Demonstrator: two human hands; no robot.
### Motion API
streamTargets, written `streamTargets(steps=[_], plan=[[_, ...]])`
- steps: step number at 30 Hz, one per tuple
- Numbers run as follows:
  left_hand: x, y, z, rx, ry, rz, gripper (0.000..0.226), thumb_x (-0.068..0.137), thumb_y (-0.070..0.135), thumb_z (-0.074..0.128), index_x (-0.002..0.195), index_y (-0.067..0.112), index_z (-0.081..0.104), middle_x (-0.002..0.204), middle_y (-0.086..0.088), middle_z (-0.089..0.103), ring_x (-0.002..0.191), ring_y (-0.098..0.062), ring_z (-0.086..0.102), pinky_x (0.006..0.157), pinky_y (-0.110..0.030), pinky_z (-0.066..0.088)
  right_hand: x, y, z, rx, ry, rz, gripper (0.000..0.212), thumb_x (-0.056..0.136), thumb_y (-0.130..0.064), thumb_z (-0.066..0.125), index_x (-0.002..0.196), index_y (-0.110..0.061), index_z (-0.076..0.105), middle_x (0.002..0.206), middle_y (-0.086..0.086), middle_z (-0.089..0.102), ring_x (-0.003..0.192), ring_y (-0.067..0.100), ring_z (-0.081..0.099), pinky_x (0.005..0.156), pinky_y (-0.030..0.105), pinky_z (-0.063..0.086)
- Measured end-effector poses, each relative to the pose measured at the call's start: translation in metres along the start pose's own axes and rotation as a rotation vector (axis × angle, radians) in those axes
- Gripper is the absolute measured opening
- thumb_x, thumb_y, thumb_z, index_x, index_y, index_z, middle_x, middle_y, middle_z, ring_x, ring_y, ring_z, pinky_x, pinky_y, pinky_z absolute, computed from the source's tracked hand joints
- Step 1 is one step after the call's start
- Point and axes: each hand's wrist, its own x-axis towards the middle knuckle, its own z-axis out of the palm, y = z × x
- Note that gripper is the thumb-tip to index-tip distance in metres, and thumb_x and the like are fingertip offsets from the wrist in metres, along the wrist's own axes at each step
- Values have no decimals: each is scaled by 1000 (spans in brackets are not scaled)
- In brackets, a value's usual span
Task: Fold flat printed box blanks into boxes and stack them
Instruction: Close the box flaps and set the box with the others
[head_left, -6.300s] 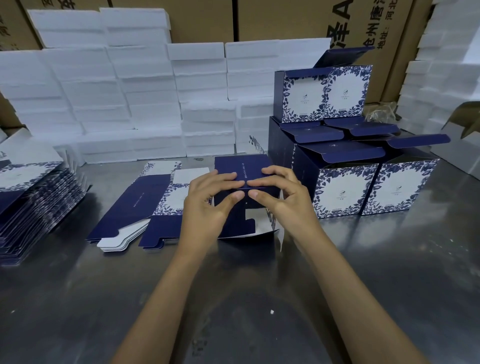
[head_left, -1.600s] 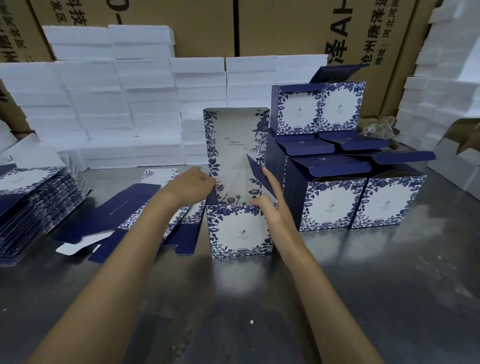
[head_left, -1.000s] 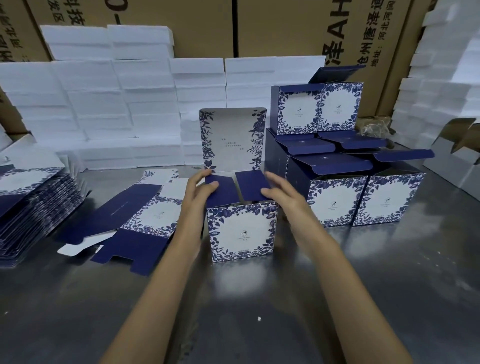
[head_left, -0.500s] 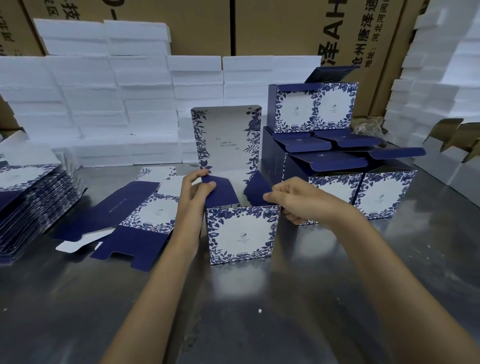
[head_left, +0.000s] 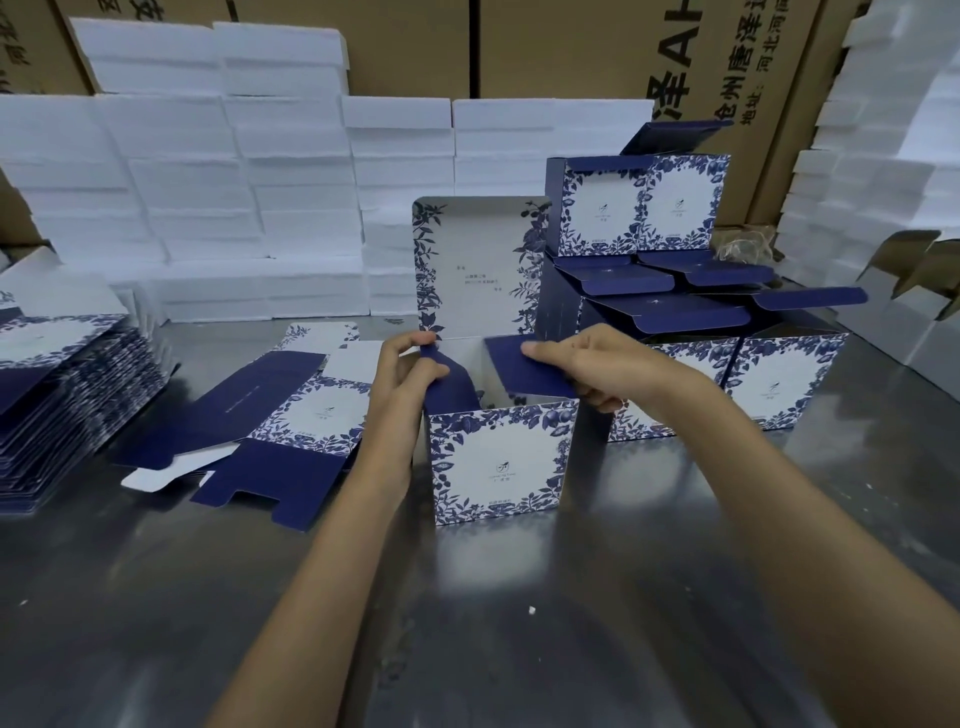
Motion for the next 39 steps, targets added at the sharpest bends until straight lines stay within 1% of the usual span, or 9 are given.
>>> streamTargets(steps=[11,13,16,21,23,28,32,36,39], plan=[[0,0,0,-65,16,97,44,86,9,68,122,34,61,127,3,64,120,-20,62,100,-41,52,7,4,8,118,244,-66,31,97,-32,65,72,-17,55,55,-5,54,49,10,51,43,20,42],[1,0,-1,-58,12,93,50,85,14,69,126,42,61,131,6,61,126,-16,58,105,-41,49,6,5,11,231,308,-129,9,98,-20,61,95,-27,65,80,-14,68,76,3,63,62,20,52],[1,1,1,7,71,92,35,83,30,67,115,43,69,127,11,65,125,-11,59,111,-44,44,4,3,14,402,266,-146,34,99,-8,50,110,-37,66,119,-12,68,117,9,60,87,28,51],[1,5,-1,-33,119,-2,33,82,48,65,103,25,75,114,1,73,113,-22,67,111,-54,41,-13,3,15,473,265,-13,41,61,-51,68,92,-26,81,126,0,68,119,21,62,106,41,47],[-2,5,-1,38,124,39,26,83,41,67,103,26,74,113,1,73,109,-20,67,108,-52,44,-13,11,19,380,257,-67,17,79,-38,72,90,-28,79,117,-7,71,117,16,61,109,39,42],[0,19,-3,225,85,28,21,93,17,57,101,31,70,88,16,72,81,-3,65,78,-30,49,-1,11,24,403,218,-153,30,94,-2,55,100,-28,67,119,-2,72,99,8,62,90,22,42],[23,49,22,560,19,-67,32,93,11,42,100,25,70,93,13,64,82,-6,55,69,-25,41,16,-16,27,234,262,-69,23,91,-8,53,102,-22,68,93,0,64,78,11,54,72,24,42],[34,54,45,794,-34,-110,22,93,14,44,79,7,59,78,-5,51,69,-20,43,60,-29,32,26,-30,37,75,237,-55,26,92,-18,55,66,-20,51,63,-4,47,63,14,41,57,26,31],[34,48,43,830,-54,-86,19,95,18,48,77,15,54,76,-7,50,68,-20,42,62,-29,32,28,-27,38,35,190,-69,23,97,-26,57,76,-18,55,72,-3,54,65,12,47,57,25,36]])
